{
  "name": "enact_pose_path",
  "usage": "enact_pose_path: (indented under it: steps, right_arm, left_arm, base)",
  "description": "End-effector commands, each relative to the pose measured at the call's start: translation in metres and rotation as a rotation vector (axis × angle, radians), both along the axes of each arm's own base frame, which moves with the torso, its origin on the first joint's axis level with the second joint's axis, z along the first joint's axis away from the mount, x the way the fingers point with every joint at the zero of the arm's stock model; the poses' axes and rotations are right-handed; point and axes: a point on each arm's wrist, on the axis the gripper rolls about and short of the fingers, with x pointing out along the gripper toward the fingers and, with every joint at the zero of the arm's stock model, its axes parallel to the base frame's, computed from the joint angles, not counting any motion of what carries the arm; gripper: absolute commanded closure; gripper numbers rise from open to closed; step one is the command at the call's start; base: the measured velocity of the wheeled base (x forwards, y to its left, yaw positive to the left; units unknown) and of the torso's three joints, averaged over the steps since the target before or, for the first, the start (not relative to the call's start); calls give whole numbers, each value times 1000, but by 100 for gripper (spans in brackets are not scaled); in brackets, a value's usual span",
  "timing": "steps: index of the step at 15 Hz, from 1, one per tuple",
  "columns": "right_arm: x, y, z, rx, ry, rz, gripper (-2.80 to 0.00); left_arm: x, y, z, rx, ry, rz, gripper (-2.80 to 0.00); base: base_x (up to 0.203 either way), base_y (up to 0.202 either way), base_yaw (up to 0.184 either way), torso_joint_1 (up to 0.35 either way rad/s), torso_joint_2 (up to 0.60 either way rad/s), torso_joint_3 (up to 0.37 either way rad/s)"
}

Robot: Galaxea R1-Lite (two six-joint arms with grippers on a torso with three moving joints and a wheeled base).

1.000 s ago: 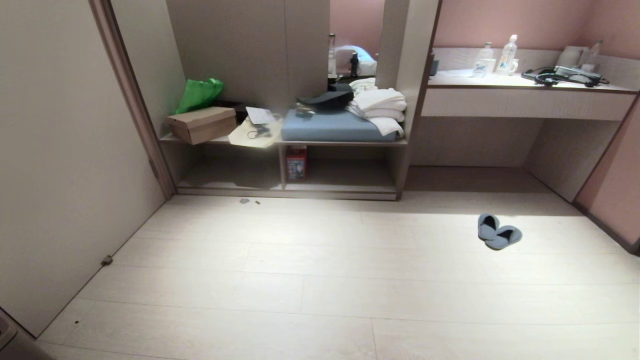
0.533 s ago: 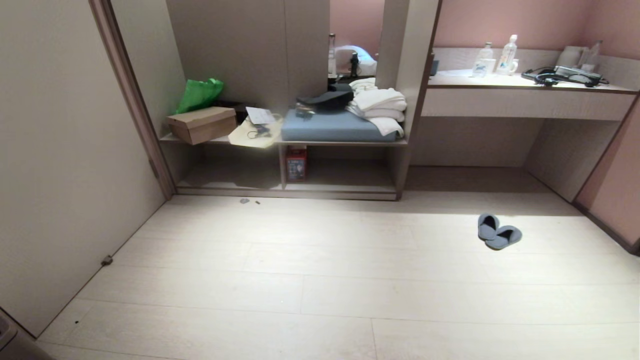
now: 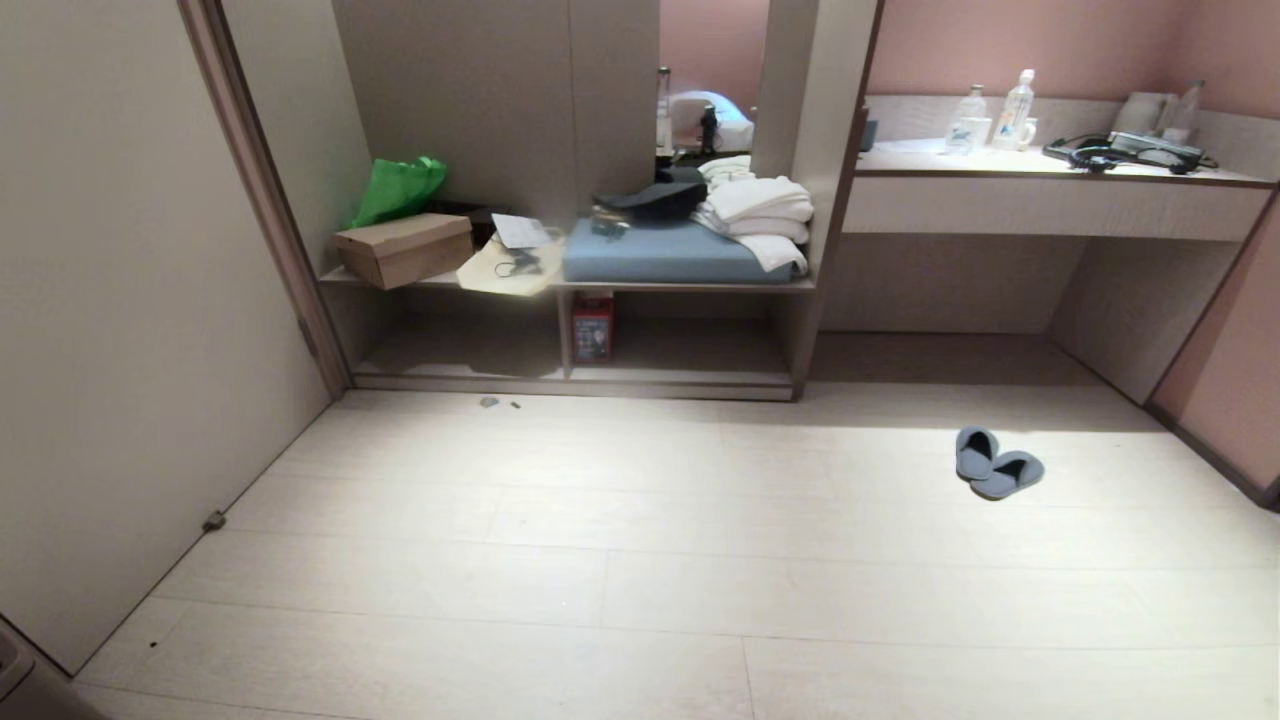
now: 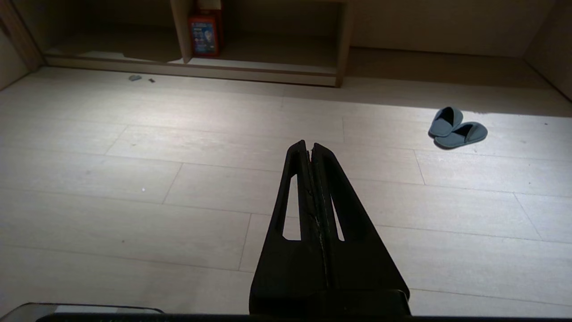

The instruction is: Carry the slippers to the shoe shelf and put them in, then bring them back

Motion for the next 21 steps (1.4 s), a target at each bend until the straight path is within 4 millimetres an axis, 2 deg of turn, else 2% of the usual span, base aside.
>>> enact_pose_path:
  steps: [1,21]
  right_arm:
    - [0,0,0,0,1,0,0]
    - [0,0,0,-33,2,1,0]
  left_arm:
    - [0,0,0,-2,0,0,0]
    - [0,0,0,0,-1,0,0]
  base:
    - [0,0,0,0,0,0]
    - [0,0,0,0,0,0]
